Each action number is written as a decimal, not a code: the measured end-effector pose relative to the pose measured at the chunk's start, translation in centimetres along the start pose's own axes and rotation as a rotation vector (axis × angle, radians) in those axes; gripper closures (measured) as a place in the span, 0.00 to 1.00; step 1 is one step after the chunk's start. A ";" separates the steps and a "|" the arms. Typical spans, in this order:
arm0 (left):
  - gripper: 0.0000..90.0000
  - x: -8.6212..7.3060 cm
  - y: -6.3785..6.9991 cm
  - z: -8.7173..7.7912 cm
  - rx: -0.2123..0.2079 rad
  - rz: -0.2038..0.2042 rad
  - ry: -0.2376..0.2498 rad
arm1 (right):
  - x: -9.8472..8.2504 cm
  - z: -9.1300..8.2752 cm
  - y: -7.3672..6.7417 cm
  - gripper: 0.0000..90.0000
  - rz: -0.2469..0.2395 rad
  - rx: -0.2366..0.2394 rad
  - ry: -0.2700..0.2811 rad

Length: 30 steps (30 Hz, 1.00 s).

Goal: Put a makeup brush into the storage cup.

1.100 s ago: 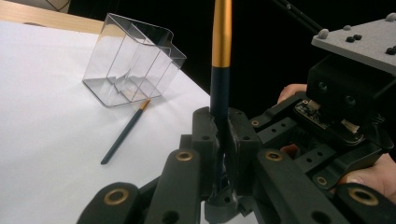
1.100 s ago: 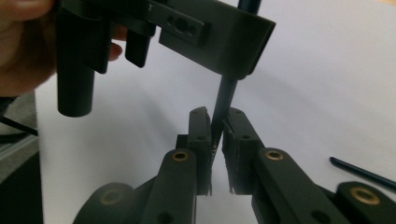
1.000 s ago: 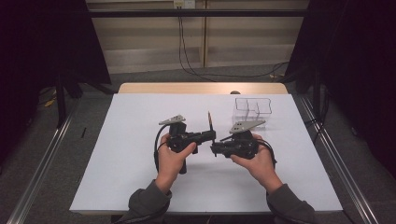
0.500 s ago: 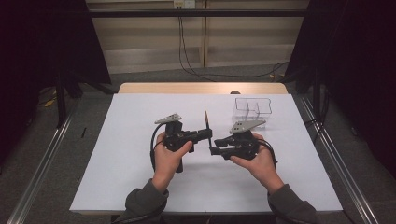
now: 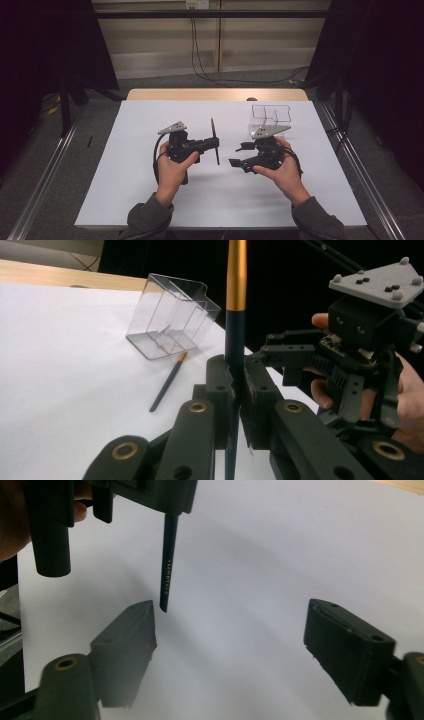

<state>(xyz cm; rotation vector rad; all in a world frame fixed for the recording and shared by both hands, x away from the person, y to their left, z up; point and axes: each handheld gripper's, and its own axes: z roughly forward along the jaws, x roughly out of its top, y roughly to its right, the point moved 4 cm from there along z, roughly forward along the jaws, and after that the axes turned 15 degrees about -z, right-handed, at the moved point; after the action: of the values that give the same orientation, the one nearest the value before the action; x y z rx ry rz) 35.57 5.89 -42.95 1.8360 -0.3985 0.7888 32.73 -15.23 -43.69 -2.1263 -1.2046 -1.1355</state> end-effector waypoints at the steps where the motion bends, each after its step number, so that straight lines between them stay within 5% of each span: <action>1: 0.93 -0.1 0.0 -0.1 -0.002 -0.001 0.000 | 0.0 -0.1 0.1 0.19 0.012 -0.003 0.005; 13: 0.93 -0.5 -0.2 -0.4 0.017 0.040 -0.003 | 0.5 -0.8 1.0 0.12 0.076 -0.043 0.074; 30: 0.93 -1.9 0.3 1.2 0.007 0.054 -0.043 | 3.0 -1.3 1.2 0.23 0.088 -0.077 0.195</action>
<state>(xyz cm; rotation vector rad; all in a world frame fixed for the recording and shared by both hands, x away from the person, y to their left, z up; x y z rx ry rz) 34.40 4.51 -44.37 1.8578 -0.4752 0.7898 34.07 -15.33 -40.47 -2.0468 -0.9850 -1.3338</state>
